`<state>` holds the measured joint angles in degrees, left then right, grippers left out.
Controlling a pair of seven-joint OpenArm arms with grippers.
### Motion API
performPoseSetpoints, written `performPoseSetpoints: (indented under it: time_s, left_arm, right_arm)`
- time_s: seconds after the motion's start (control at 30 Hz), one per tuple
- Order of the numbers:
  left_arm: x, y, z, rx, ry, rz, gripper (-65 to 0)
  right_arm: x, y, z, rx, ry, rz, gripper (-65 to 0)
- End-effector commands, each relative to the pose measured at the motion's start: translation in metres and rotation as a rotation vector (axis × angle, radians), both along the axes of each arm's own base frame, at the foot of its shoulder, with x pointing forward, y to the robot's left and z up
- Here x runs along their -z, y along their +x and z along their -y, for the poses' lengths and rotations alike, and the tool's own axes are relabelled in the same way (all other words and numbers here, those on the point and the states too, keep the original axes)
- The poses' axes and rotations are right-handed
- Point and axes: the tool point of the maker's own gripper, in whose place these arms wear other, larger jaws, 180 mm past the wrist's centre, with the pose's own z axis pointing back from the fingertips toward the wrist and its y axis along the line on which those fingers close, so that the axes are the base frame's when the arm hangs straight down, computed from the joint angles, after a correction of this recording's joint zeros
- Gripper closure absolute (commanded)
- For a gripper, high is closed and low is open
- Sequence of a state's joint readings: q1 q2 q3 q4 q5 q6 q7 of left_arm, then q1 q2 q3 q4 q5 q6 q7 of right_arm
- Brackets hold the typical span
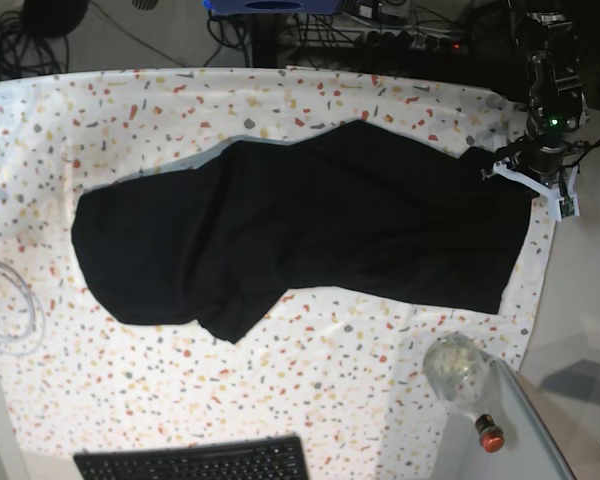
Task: Layout the t-shirt on the table in an organized manner, then fold the t-shirt properly
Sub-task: 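Grasp the shirt edges again with both grippers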
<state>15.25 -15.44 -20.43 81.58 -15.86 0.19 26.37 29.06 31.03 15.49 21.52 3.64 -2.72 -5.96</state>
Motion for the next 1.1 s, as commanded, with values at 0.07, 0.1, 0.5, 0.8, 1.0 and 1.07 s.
performPoseSetpoints:
  time_s: [0.07, 0.1, 0.5, 0.8, 1.0, 1.07]
  left_arm:
    - [-0.014, 0.009, -0.007, 0.005, 0.027, 0.043, 0.0]
    - [-0.014, 0.009, -0.007, 0.005, 0.027, 0.043, 0.0]
    - [-0.016, -0.010, -0.009, -0.021, 0.003, -0.046, 0.0]
    - [-0.055, -0.046, -0.017, 0.034, -0.118, 0.072, -9.2]
    - [-0.040, -0.055, -0.018, -0.003, -0.147, 0.079, -54.3]
    - [-0.037, -0.048, -0.018, -0.024, -0.167, 0.105, -60.1]
  right_arm:
    - [-0.010, 0.013, -0.028, -0.117, 0.062, -0.047, 0.0]
    - [-0.006, 0.013, -0.045, -0.170, 0.089, -0.076, 0.0]
    - [-0.026, -0.031, -0.212, -0.571, 0.123, -0.103, 0.0]
    - [-0.028, -0.070, -0.260, -0.598, 0.230, -0.134, -40.8]
    - [0.004, -0.068, -0.256, -0.630, 0.330, -0.199, -41.9]
    - [0.015, -0.071, -0.260, -0.646, 0.359, -0.226, -42.5]
